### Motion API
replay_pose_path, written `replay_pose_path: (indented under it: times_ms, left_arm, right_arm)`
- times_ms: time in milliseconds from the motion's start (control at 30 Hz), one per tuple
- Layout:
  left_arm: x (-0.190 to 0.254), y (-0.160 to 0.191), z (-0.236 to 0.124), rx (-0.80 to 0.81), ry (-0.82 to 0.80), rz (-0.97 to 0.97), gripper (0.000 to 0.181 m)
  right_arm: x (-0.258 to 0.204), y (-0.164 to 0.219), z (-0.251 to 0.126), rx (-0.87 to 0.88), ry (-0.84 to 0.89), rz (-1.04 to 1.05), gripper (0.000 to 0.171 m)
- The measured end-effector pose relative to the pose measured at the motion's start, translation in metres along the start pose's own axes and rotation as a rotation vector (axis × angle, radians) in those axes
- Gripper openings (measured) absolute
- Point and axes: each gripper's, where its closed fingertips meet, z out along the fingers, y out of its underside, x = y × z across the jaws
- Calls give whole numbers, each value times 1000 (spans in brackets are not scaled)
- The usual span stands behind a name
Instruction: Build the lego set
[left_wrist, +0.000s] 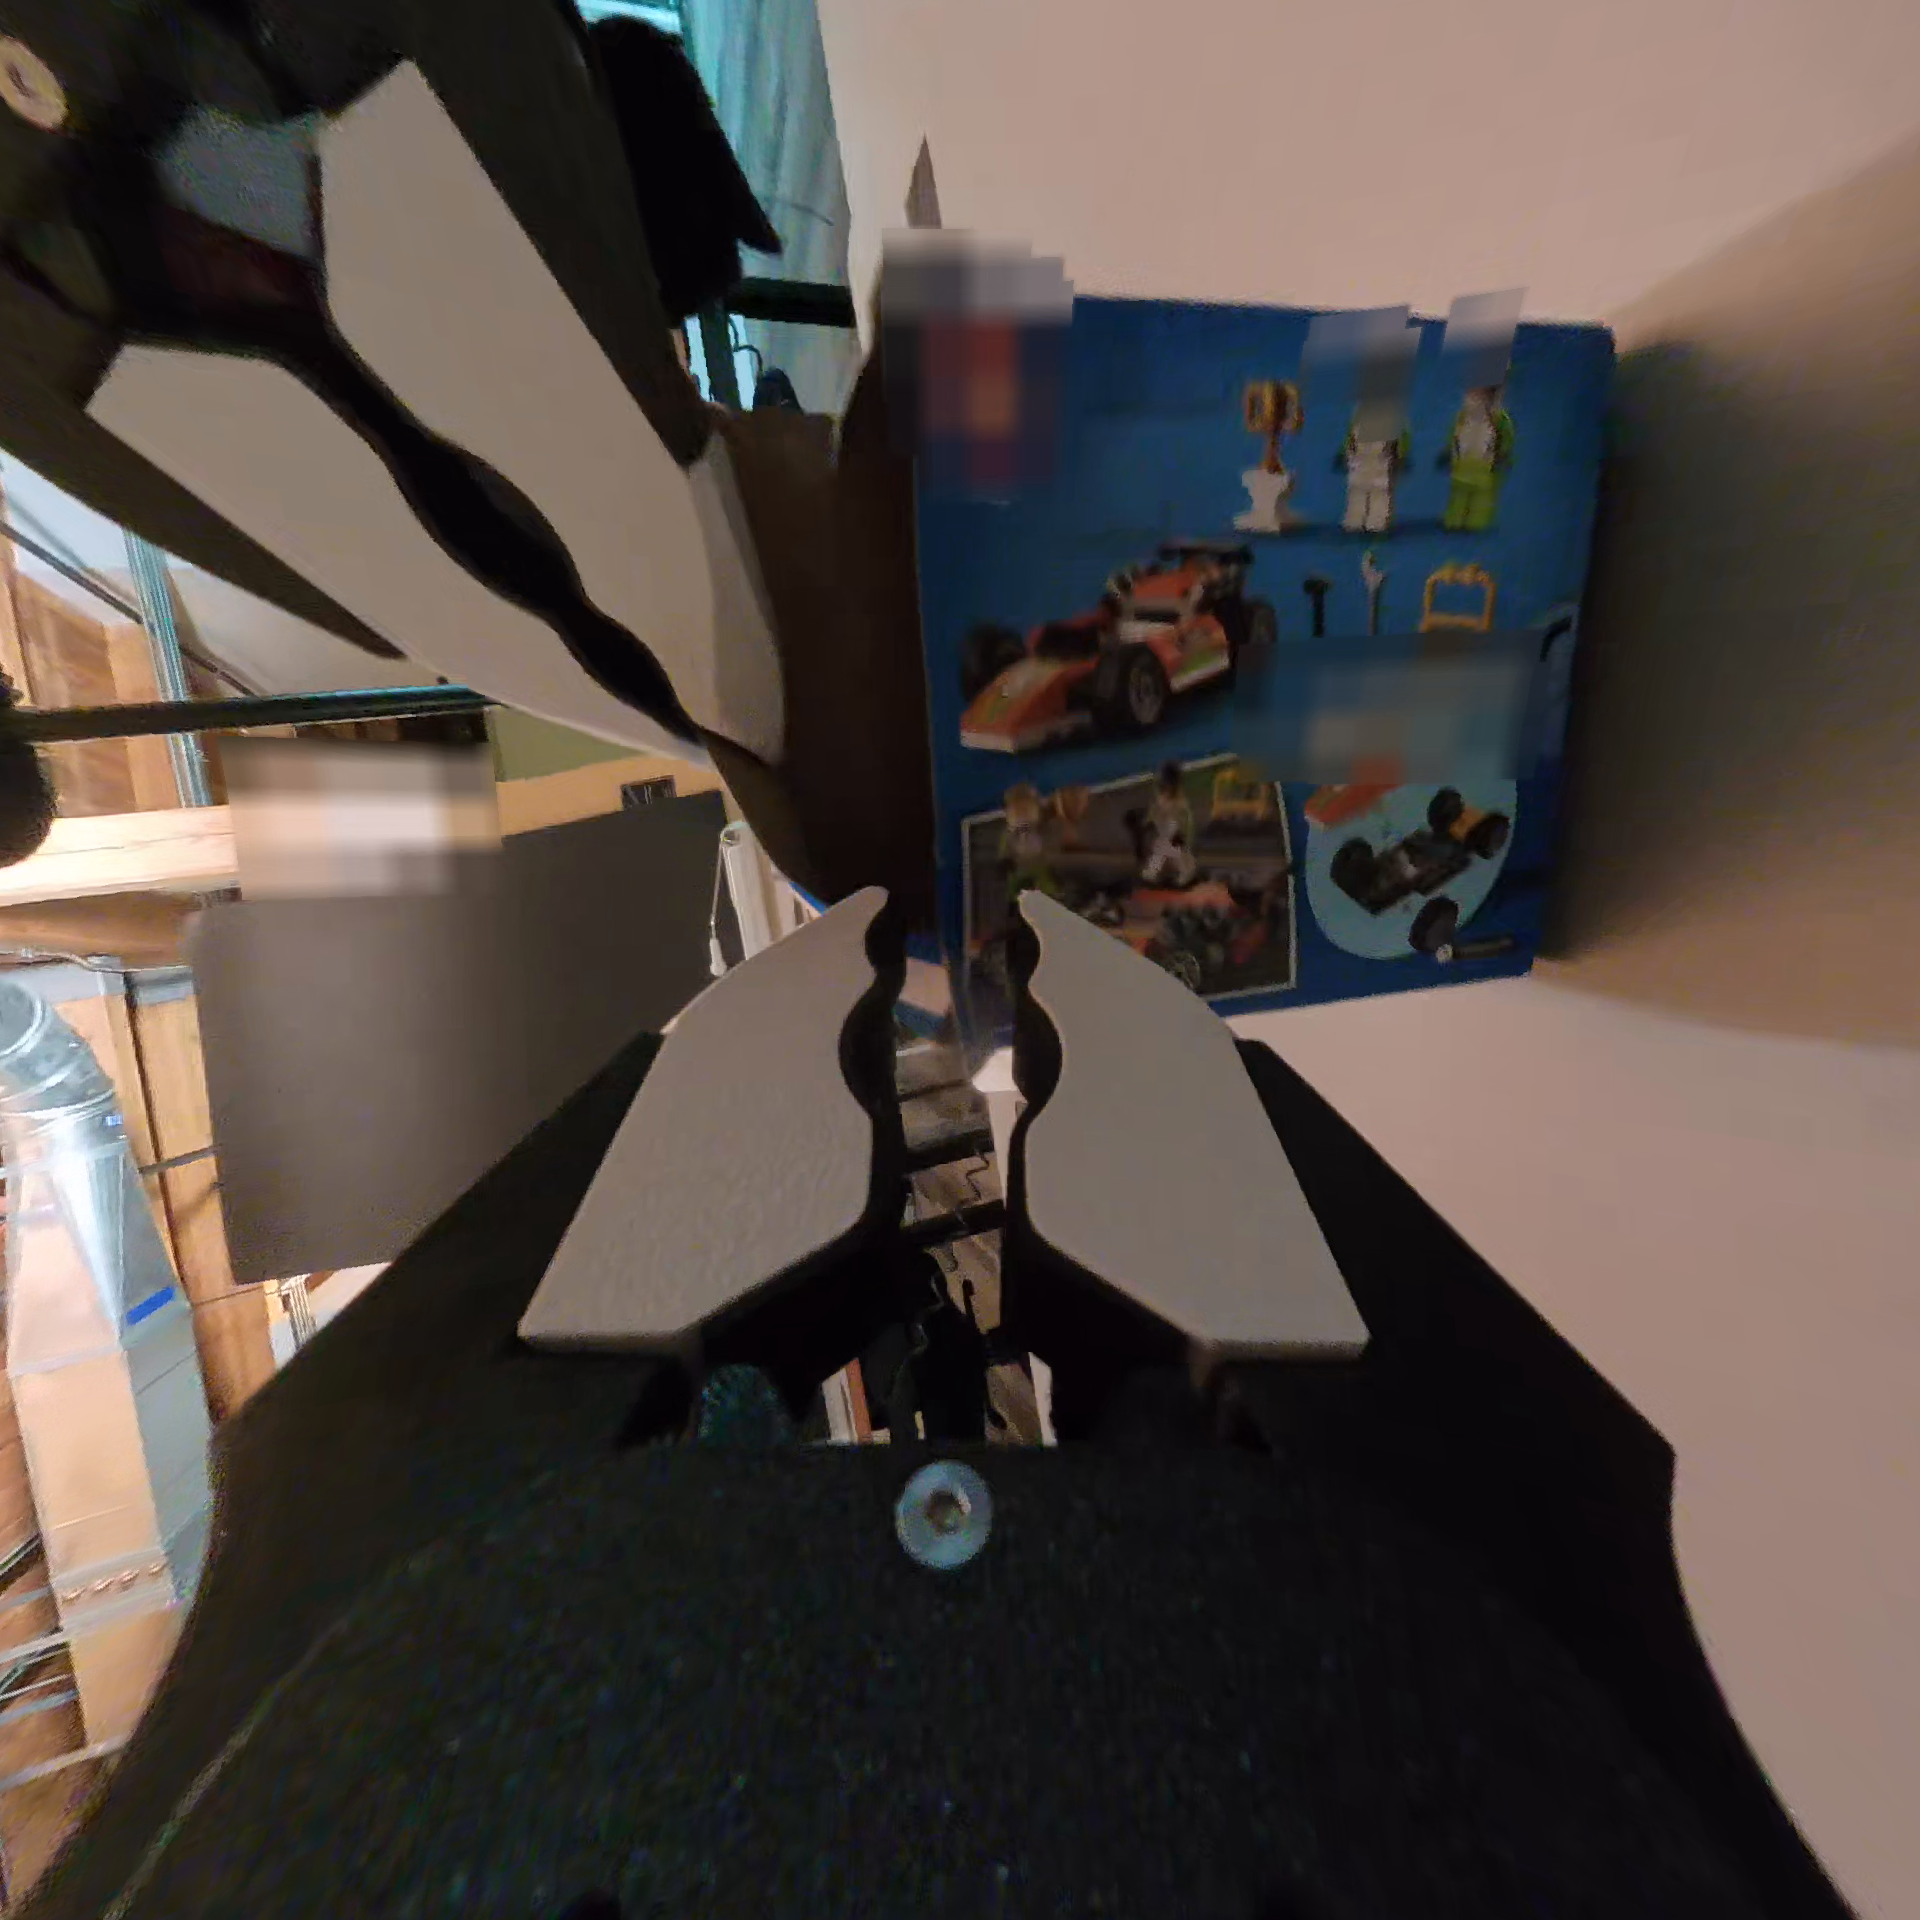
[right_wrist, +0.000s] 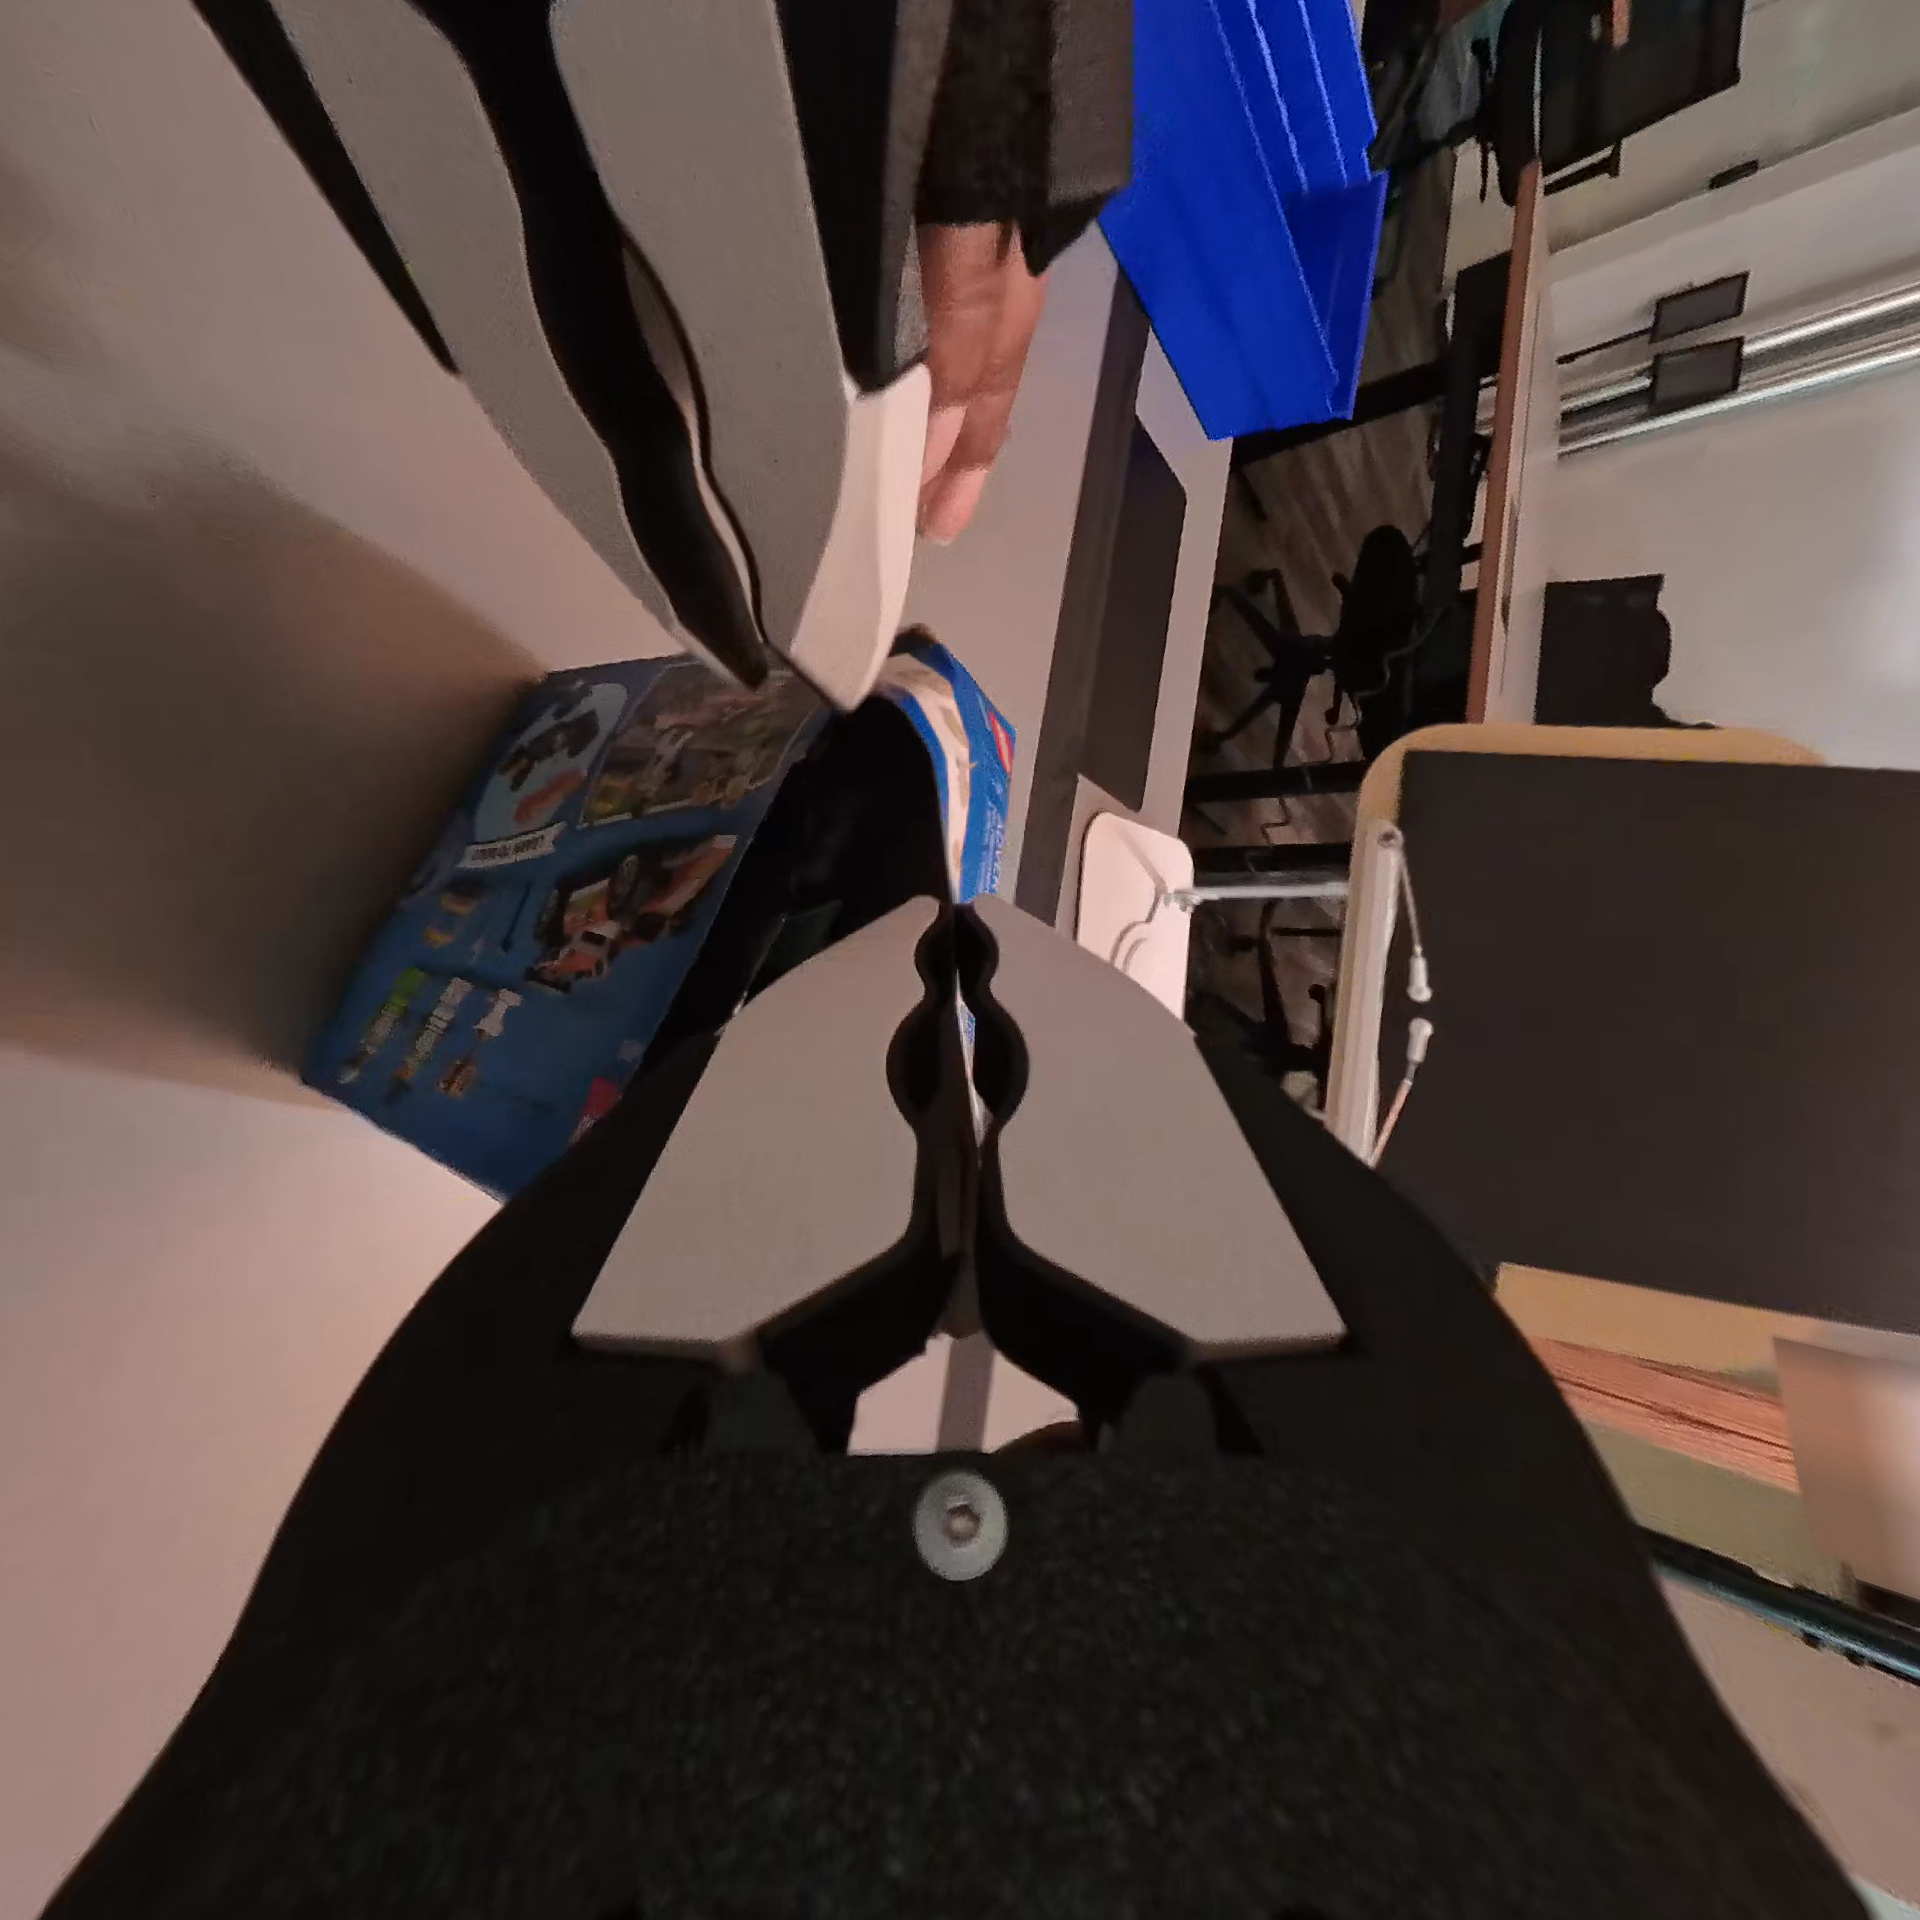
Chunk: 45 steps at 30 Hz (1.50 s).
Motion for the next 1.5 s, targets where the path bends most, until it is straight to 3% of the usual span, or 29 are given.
replay_pose_path:
  times_ms: [267,533,600,733,933,1000,1100,1300,1433,1500]
  left_arm:
    - [11,-1,2,-46,70,35,27]
    - [2,-9,-2,-86,26,71,20]
    - [-1,-8,-1,-107,0,83,18]
    - [-3,-9,3,-127,-15,57,20]
    - [-4,-13,5,-101,-4,36,20]
    - [-5,-13,4,-97,-11,30,20]
    - [-5,-8,1,-104,-21,31,20]
    - [-1,-3,-22,-73,-31,-90,19]
    - [1,-2,-43,88,15,-510,27]
    - [-1,6,-45,158,38,-770,40]
  right_arm:
    - [-4,-12,-4,68,-62,139,1]
    - [-9,-15,-5,93,-261,592,3]
    - [-9,-12,-4,61,-282,622,5]
    - [-10,-12,0,-45,-208,393,10]
    - [0,-12,22,-225,10,-196,23]
    - [-2,-21,32,-183,51,-362,22]
    - [0,-32,43,-95,132,-612,4]
    - [3,-32,48,-40,117,-545,1]
    - [4,-25,47,-61,146,-493,1]
    - [3,-25,45,-56,165,-478,1]
